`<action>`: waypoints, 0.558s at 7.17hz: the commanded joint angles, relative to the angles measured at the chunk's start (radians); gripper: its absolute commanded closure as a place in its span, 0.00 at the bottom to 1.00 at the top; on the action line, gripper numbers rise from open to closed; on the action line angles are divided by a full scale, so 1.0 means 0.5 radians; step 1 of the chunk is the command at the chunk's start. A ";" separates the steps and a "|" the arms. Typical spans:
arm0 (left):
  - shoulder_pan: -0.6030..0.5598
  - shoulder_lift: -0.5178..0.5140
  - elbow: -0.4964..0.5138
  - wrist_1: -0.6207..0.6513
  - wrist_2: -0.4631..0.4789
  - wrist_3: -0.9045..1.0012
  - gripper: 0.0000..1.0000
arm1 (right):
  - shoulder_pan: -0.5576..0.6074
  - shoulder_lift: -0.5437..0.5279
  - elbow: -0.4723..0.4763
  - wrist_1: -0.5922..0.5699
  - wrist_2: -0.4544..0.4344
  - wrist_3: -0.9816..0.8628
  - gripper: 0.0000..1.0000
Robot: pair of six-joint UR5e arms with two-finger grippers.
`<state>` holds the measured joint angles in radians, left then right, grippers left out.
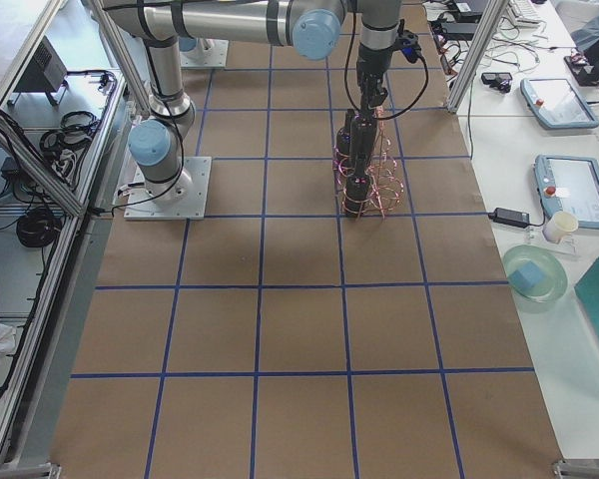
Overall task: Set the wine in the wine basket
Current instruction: 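Tilt the bottle and insert it into the middle rack slot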
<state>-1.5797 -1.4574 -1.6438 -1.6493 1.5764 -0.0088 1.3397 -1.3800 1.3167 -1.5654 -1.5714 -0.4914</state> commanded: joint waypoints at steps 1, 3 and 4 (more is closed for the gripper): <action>0.018 0.000 0.005 0.098 0.001 0.012 0.00 | 0.020 0.029 -0.001 -0.008 0.001 0.004 1.00; 0.018 0.012 -0.013 0.114 0.004 0.012 0.00 | 0.027 0.060 -0.001 -0.008 -0.020 0.001 1.00; 0.057 0.013 -0.014 0.114 0.001 0.012 0.00 | 0.027 0.060 -0.001 -0.002 -0.026 -0.002 1.00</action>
<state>-1.5660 -1.4526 -1.6487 -1.5943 1.5779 -0.0032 1.3523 -1.3522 1.3161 -1.5687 -1.5794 -0.4908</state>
